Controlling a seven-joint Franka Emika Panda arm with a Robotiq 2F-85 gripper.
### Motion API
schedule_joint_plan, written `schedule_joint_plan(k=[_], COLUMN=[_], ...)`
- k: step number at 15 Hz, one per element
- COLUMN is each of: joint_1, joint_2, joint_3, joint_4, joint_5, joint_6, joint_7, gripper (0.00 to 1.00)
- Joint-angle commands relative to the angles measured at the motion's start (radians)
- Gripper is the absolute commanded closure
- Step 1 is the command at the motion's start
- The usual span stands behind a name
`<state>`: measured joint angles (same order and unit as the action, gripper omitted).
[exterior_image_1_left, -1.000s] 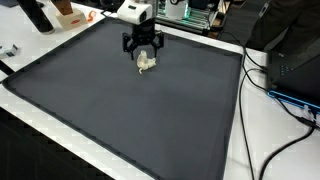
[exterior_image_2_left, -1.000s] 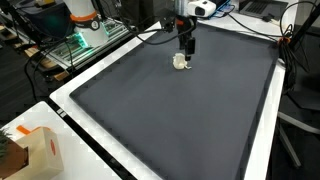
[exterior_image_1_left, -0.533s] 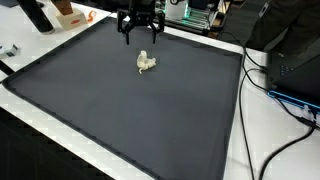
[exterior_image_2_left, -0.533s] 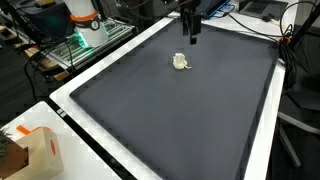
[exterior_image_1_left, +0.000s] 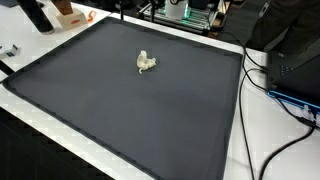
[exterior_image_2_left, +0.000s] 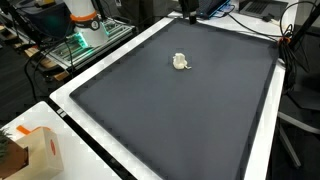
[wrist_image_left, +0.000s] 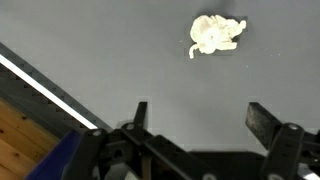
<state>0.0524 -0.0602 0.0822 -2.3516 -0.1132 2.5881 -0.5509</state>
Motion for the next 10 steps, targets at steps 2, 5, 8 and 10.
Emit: schedule_joint_plan(k=[2,5,8,10], joint_1=[0.043,0.122,0.236,0.304], joint_2=[-0.144,-0.199,-0.250,-0.279], joint_3=[-0.066,-0.142,-0.252,-0.327], joint_4=[-0.171,-0.251,-0.308,-0.330], joint_5=[0.263,0.502,0.753,0.920], joint_6=[0.149,0.242,0.284,0.280], joint_7=[-0.191,-0.362,-0.550,-0.686], gripper=[0.00,0.00,0.00,0.00])
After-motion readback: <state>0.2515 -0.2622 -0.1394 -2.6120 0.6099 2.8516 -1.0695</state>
